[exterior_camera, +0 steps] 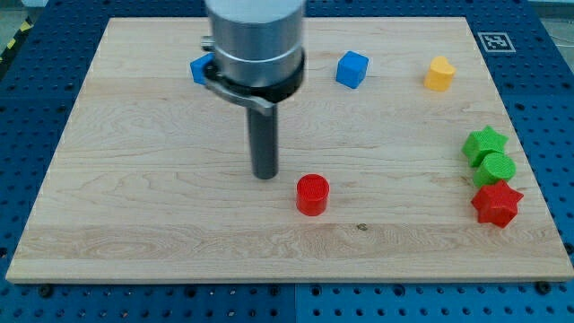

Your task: Push the red circle left bottom diagonal to the red star

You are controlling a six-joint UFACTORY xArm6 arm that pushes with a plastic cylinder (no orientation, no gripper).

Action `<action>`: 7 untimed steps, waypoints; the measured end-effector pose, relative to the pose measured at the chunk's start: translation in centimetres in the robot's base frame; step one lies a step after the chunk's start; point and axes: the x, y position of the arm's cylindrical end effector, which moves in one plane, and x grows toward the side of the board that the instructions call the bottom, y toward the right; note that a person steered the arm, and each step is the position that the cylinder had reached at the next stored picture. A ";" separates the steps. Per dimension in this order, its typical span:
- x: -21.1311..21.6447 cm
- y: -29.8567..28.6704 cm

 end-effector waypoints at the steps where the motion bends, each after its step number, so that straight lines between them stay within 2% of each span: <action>1: 1.5 1.2; 3: 4.3 13.7; 4: 4.1 11.7; 5: 4.2 6.1; 6: 5.5 5.4; 7: 5.5 11.7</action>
